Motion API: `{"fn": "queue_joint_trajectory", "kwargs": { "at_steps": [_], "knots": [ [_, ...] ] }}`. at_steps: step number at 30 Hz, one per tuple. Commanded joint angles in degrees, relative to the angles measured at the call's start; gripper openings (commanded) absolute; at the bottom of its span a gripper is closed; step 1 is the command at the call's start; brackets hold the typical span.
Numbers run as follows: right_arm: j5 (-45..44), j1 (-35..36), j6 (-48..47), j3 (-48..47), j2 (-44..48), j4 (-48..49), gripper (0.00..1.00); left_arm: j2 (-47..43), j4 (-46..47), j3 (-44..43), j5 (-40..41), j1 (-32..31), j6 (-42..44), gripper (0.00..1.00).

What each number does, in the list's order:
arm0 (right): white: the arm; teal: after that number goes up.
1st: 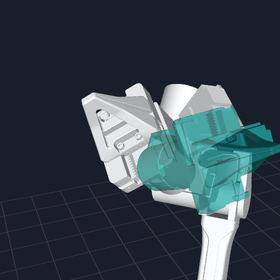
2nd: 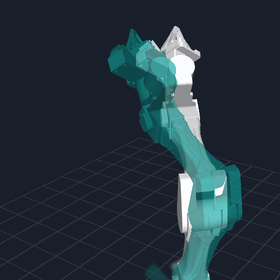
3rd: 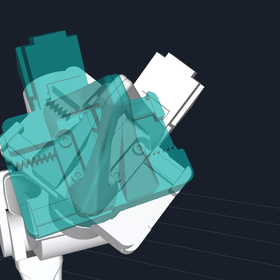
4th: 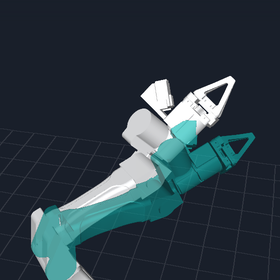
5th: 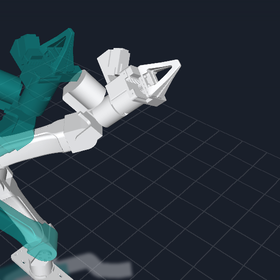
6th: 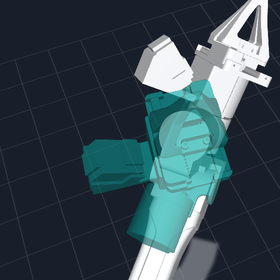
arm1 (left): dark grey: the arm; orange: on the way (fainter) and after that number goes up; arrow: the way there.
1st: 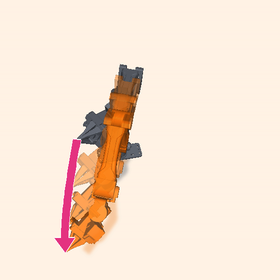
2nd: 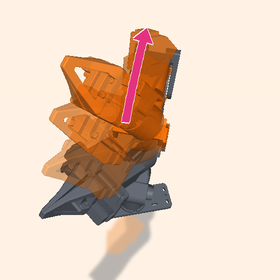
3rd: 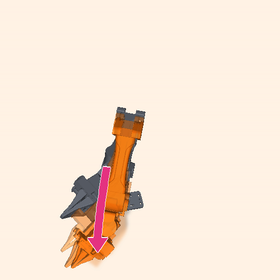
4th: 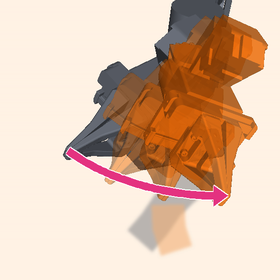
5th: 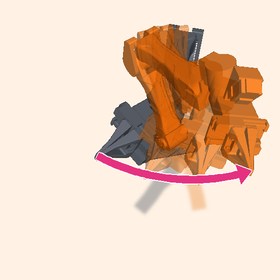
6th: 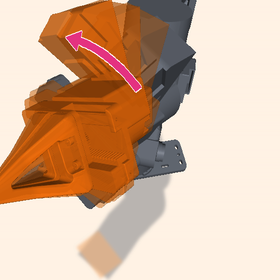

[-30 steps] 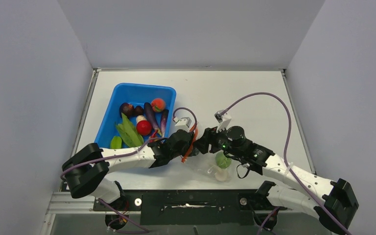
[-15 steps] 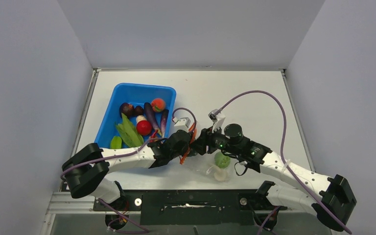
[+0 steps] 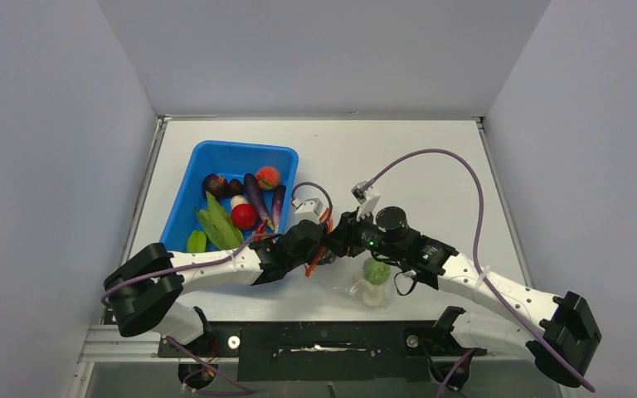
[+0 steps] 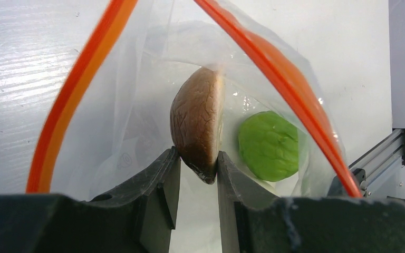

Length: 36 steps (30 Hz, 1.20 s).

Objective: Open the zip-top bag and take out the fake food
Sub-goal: Pick up the fake vegetable from the zipper food storage bag.

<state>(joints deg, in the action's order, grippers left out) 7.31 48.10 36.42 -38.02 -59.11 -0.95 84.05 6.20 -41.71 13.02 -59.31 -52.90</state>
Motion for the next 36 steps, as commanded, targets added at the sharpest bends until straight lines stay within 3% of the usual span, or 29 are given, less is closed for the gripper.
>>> {"fn": "queue_joint_trajectory", "kwargs": {
  "at_steps": [1, 5, 17, 25, 29, 32, 36],
  "knots": [
    [-1.71, 0.47, -1.17, -2.14, 0.54, 0.69, 0.31, -3.13, 1.80, -1.12, 1.34, -0.41, 0.49, 0.00],
    [-0.95, 0.48, -2.66, -1.25, 1.31, 0.28, 0.22, -3.69, 0.82, -1.22, 1.60, -0.37, 0.87, 0.00],
    [2.54, 0.42, -6.50, -0.08, 3.14, -4.11, 0.13, -4.99, -1.92, -2.13, 1.13, -0.22, 1.68, 0.00],
    [4.45, 0.32, -9.35, 0.43, 3.48, -9.70, 0.13, -5.27, -4.36, -3.64, -11.71, 4.77, 3.34, 0.00],
    [4.97, 0.22, -10.20, 1.59, 5.04, -10.58, 0.13, -3.85, -14.39, -8.85, -22.48, 8.09, 8.63, 0.00],
    [3.72, -0.04, -10.32, 2.07, 5.79, -10.93, 0.13, -2.25, -26.30, -14.60, -22.94, 7.79, 14.12, 0.00],
    [1.31, -0.52, -10.26, 2.07, 6.03, -11.82, 0.13, -2.34, -34.52, -17.42, -22.09, 7.48, 16.97, 0.00]
  ]
}}
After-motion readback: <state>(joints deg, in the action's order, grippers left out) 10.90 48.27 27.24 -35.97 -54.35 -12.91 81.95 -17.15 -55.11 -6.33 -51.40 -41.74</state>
